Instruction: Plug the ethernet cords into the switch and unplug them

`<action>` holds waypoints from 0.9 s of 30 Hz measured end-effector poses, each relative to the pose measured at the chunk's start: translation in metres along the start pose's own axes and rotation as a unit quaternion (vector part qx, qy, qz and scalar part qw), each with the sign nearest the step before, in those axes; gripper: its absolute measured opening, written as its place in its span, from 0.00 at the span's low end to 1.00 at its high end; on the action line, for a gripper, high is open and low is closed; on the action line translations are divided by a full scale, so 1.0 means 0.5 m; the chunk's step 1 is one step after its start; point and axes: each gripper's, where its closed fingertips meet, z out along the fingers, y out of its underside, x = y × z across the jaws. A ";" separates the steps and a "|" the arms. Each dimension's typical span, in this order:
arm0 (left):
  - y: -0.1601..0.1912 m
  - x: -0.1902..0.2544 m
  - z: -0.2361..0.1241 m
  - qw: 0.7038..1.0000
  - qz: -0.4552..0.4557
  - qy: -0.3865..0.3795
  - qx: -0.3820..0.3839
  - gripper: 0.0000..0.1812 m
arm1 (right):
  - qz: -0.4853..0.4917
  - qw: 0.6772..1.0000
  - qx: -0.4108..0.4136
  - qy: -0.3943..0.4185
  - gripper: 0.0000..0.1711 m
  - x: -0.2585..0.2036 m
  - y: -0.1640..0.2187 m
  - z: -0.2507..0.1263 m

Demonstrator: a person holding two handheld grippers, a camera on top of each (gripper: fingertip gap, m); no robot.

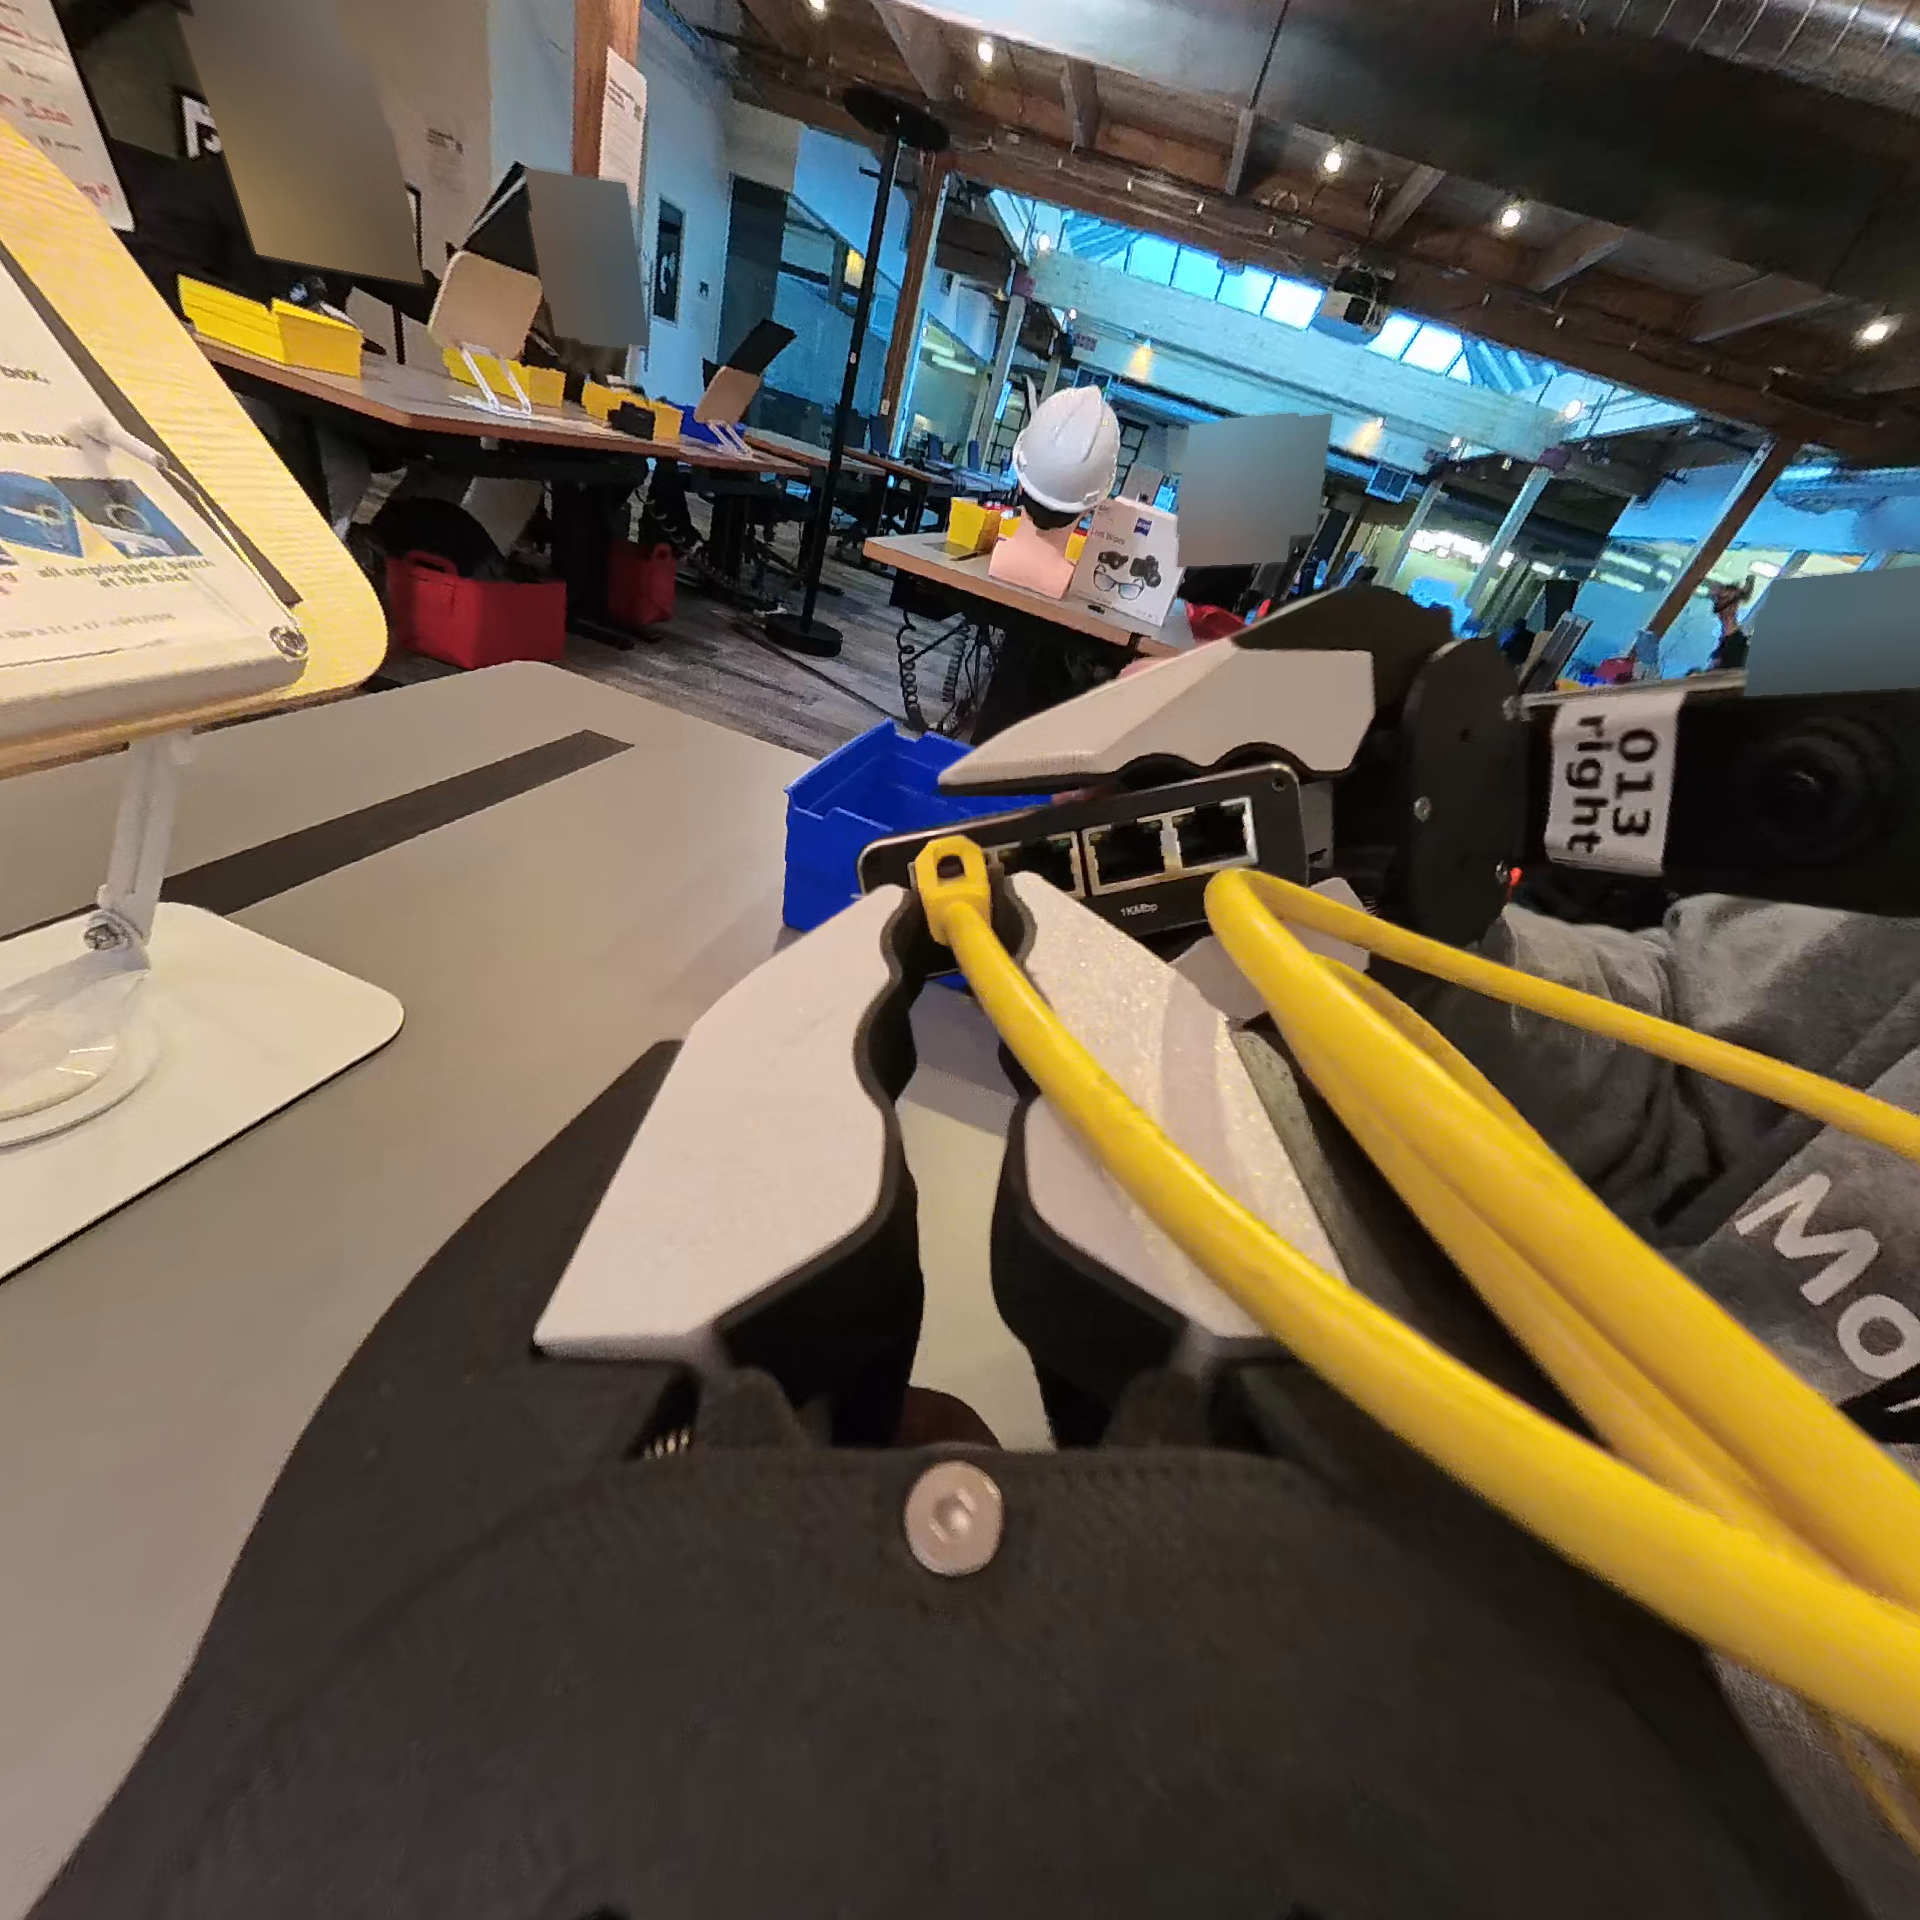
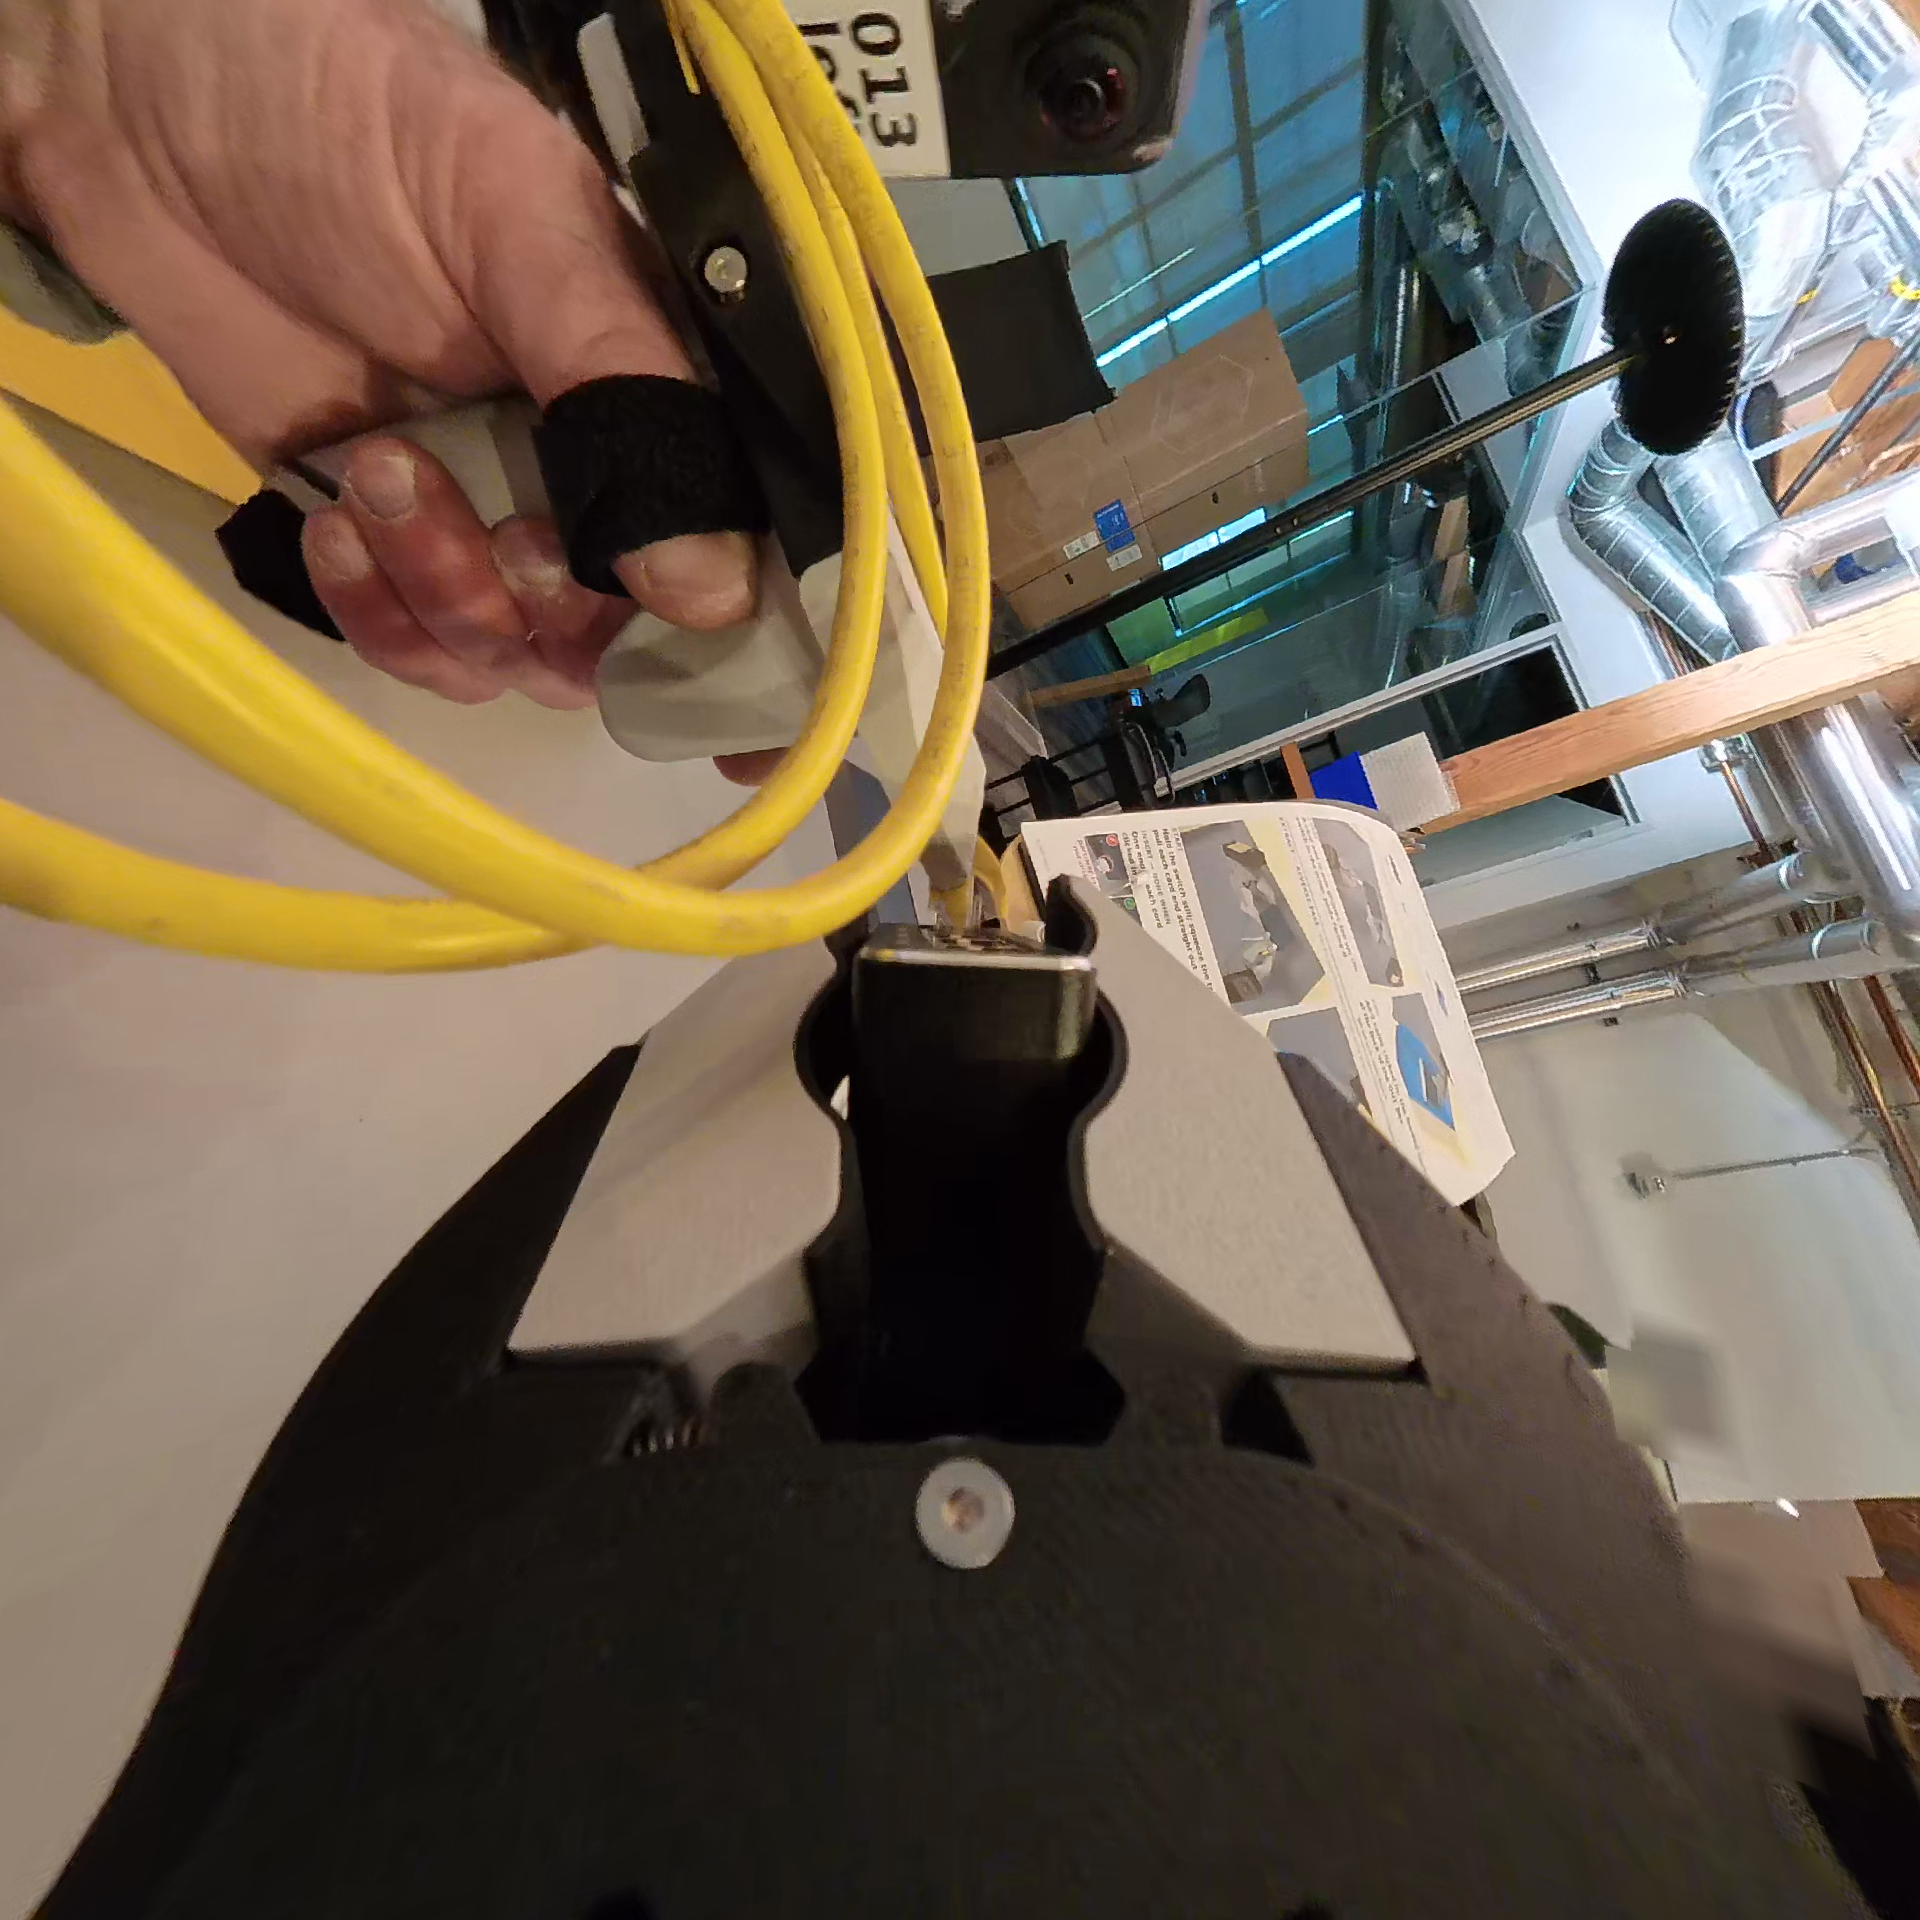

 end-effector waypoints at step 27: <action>0.033 -0.030 0.005 0.999 0.023 -0.024 -0.032 0.16 | 0.076 0.997 -0.003 -0.009 0.19 -0.029 0.081 0.003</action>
